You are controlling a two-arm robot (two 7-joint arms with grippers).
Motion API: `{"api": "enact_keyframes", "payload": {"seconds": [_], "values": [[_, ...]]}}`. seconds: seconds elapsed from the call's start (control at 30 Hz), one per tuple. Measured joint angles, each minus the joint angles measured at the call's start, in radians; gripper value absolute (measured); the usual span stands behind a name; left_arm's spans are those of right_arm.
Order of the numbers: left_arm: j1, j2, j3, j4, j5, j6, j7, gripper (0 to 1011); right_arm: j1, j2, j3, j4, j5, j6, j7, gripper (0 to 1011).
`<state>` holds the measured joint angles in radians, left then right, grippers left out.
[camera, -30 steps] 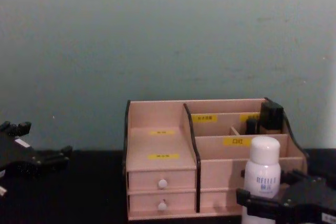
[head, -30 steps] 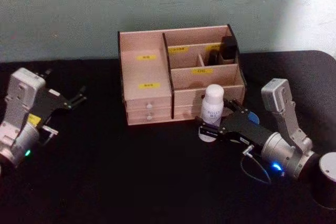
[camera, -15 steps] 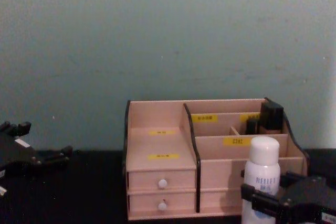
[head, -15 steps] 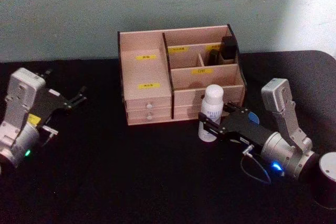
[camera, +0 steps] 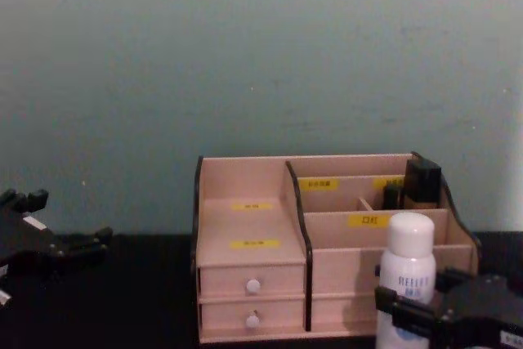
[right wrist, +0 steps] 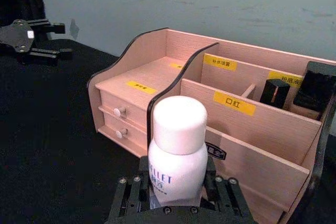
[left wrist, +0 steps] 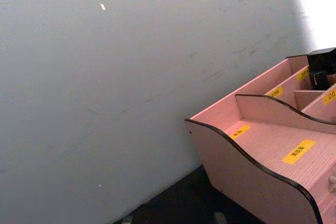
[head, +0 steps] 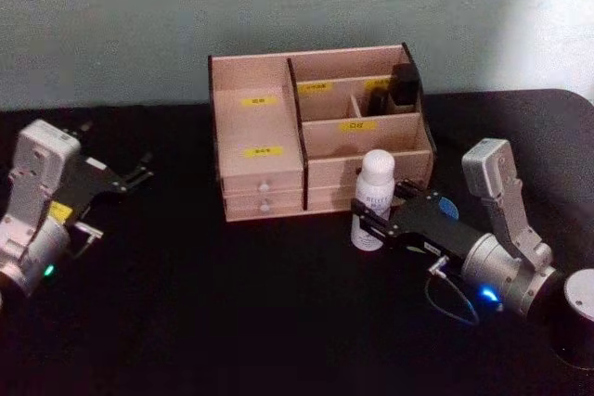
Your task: Pick up the facial cleanser and watermelon frost from the table and place them into the tiered storage box.
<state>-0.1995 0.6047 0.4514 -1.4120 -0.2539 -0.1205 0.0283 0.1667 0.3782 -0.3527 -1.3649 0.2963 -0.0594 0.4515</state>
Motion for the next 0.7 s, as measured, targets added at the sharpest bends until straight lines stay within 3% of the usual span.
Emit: {"api": "enact_keyframes", "payload": {"seconds": [0.4, 0.7], "values": [[0.000, 0.000, 0.000, 0.000, 0.000, 0.000, 0.000, 1001, -0.003, 0.007, 0.000, -0.013, 0.004, -0.003, 0.005, 589], [0.000, 0.000, 0.000, 0.000, 0.000, 0.000, 0.000, 1001, -0.018, 0.022, 0.016, -0.077, 0.034, 0.010, 0.009, 590]]}}
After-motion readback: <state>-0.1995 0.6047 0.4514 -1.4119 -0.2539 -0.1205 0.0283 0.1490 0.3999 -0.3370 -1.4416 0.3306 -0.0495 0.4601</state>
